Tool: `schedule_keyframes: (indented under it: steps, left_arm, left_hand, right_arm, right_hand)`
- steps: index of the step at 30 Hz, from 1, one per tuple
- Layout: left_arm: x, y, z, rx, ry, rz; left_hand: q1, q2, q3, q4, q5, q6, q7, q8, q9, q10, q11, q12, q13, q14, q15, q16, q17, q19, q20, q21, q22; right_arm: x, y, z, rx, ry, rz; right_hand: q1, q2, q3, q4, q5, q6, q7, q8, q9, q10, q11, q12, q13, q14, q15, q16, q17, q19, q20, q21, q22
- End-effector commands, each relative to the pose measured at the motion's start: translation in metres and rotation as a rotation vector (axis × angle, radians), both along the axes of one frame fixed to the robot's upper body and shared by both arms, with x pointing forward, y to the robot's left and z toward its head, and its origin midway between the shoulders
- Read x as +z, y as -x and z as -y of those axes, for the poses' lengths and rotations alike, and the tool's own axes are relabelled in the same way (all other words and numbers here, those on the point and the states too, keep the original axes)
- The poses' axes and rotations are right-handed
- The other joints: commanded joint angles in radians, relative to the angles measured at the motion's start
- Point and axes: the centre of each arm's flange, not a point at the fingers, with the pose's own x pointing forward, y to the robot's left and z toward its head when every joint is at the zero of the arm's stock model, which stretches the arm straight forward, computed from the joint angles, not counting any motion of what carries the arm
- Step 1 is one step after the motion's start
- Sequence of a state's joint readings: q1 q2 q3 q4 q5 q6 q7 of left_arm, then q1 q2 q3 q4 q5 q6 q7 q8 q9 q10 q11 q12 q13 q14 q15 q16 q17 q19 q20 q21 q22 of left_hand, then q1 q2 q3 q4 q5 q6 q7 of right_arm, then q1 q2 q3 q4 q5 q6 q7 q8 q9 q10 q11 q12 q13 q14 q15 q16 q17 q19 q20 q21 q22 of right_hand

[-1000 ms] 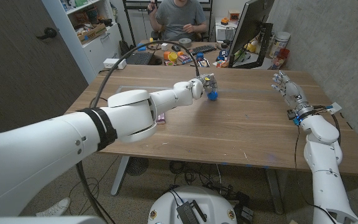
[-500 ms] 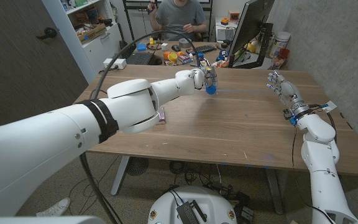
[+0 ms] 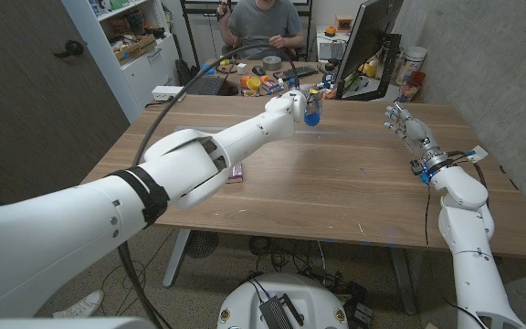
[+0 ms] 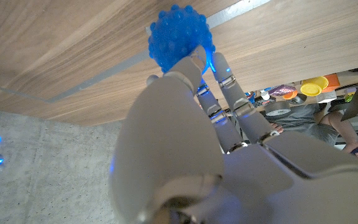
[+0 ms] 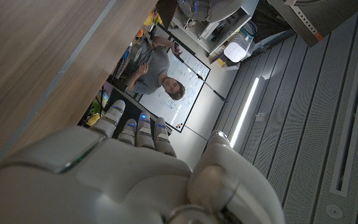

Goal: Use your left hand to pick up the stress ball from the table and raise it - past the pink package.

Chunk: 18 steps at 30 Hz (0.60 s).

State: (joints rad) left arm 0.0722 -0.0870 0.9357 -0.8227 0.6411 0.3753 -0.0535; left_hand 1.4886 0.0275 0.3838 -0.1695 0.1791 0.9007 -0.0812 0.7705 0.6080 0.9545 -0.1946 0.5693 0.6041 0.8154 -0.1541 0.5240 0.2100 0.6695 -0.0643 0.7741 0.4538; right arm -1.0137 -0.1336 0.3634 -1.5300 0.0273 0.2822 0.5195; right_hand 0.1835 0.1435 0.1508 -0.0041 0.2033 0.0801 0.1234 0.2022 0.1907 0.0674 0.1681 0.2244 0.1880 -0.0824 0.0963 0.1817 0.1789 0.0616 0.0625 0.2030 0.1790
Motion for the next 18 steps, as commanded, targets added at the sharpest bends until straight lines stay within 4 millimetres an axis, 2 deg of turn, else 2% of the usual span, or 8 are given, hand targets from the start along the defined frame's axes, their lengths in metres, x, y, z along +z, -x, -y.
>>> schedule_keyframes:
  steps: [1, 14, 18]
  left_arm:
    - [0.032, 0.031, -0.006, 0.036, -0.005, 0.094]
    - [0.056, 0.065, -0.005, 0.069, -0.037, 0.173]
    - [0.065, 0.074, -0.006, 0.032, 0.001, 0.158]
  left_hand:
    - [-0.001, -0.001, 0.008, 0.007, 0.006, 0.011, 0.031, 0.01, 0.01, -0.001, 0.0, 0.008, 0.008, 0.165, -0.081, 0.016, 0.32, -0.003, -0.061, -0.002, 0.0]
    - [0.003, -0.005, 0.012, 0.005, 0.01, 0.013, 0.036, 0.032, 0.039, 0.006, 0.004, 0.024, 0.025, 0.165, -0.081, 0.016, 0.33, -0.002, -0.058, -0.003, -0.002]
    - [0.004, -0.007, 0.013, 0.005, 0.011, 0.018, 0.035, 0.038, 0.046, 0.008, 0.001, 0.028, 0.029, 0.165, -0.081, 0.016, 0.333, -0.001, -0.056, -0.002, -0.003]
  right_arm:
    - [0.003, 0.005, -0.009, 0.015, 0.022, 0.017]
    - [0.004, 0.006, -0.013, 0.025, 0.027, 0.021]
    - [0.004, 0.007, -0.012, 0.022, 0.022, 0.021]
  right_hand:
    - [0.0, -0.006, 0.004, 0.005, -0.002, -0.005, 0.045, -0.006, 0.003, -0.011, 0.001, -0.007, 0.004, -0.01, 0.0, -0.001, 0.003, -0.006, 0.001, -0.002, 0.005]
    - [-0.002, -0.005, 0.004, 0.006, -0.002, -0.01, 0.043, -0.008, 0.003, -0.015, 0.002, -0.008, 0.003, -0.015, 0.001, -0.002, 0.003, -0.009, 0.002, -0.003, 0.005]
    - [-0.002, -0.005, 0.004, 0.006, -0.002, -0.01, 0.043, -0.008, 0.003, -0.015, 0.002, -0.008, 0.003, -0.015, 0.001, -0.002, 0.002, -0.009, 0.002, -0.003, 0.005]
